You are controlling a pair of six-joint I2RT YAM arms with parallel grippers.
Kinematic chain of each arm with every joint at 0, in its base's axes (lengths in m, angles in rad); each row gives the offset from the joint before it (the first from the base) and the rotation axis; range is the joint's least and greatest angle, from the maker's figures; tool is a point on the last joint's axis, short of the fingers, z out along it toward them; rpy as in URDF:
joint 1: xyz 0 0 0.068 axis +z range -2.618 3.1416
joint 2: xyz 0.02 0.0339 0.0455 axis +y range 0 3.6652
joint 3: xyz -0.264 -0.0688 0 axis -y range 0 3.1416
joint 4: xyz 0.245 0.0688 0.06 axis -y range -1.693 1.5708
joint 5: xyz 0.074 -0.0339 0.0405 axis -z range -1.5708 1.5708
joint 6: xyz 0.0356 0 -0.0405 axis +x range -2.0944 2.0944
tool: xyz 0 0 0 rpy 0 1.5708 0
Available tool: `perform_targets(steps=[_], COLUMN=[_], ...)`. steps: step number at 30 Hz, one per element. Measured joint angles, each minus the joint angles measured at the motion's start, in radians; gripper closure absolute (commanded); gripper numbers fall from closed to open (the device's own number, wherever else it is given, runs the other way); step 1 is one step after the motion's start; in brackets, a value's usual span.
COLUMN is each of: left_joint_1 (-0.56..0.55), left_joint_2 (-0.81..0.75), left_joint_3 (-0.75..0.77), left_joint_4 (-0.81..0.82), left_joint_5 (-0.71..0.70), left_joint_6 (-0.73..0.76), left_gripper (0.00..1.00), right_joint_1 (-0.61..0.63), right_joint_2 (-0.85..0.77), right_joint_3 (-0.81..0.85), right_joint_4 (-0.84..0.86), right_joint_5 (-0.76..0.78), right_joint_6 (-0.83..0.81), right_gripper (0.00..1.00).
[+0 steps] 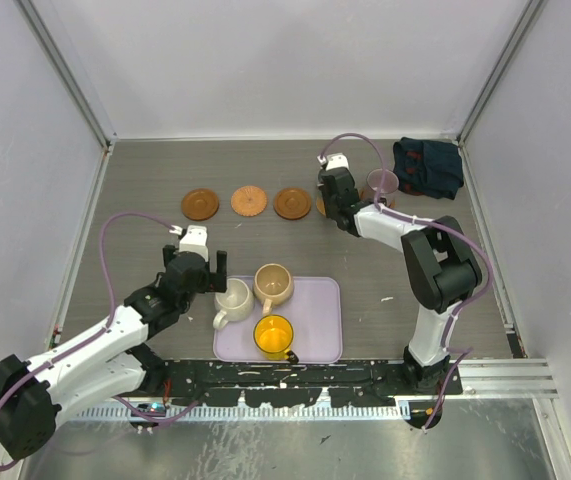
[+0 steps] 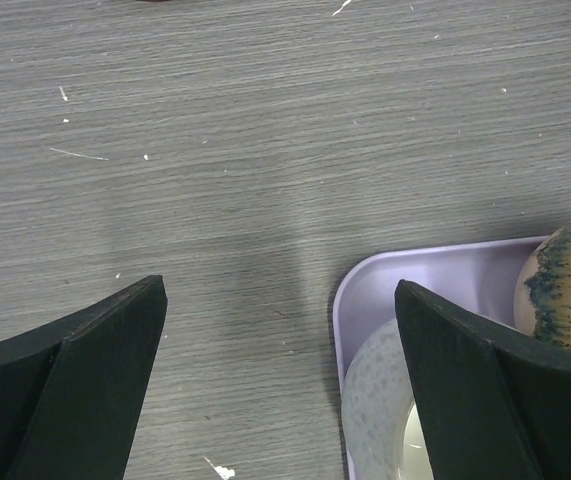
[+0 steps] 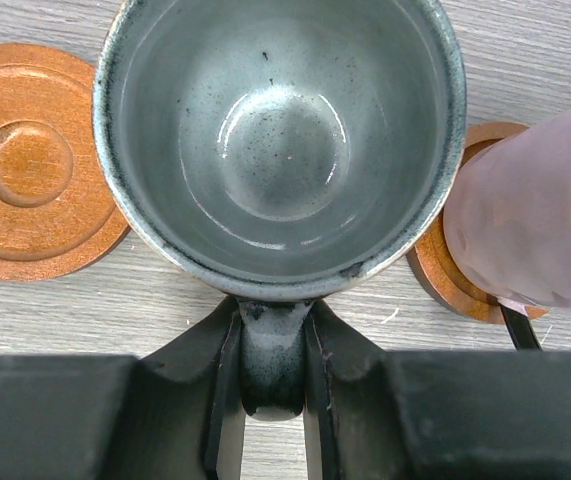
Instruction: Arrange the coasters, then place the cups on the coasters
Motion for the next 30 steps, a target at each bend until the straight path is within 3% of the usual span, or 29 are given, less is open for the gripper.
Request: perform_targets(steps=[30], left_joint_1=[0.011], left_joint_2=[0.0], left_joint_3=[0.0], left_joint_4=[0.0], left_joint_5=[0.008], left_joint_6=[-0.001], left_gripper=[0.02], right_joint_1=[-0.012], right_joint_2=[0.026], right_joint_3=[-0.005], right_joint_4=[-0.001], right_joint_5=[-0.009], right_joint_6=[0.021], right_gripper=[0.99])
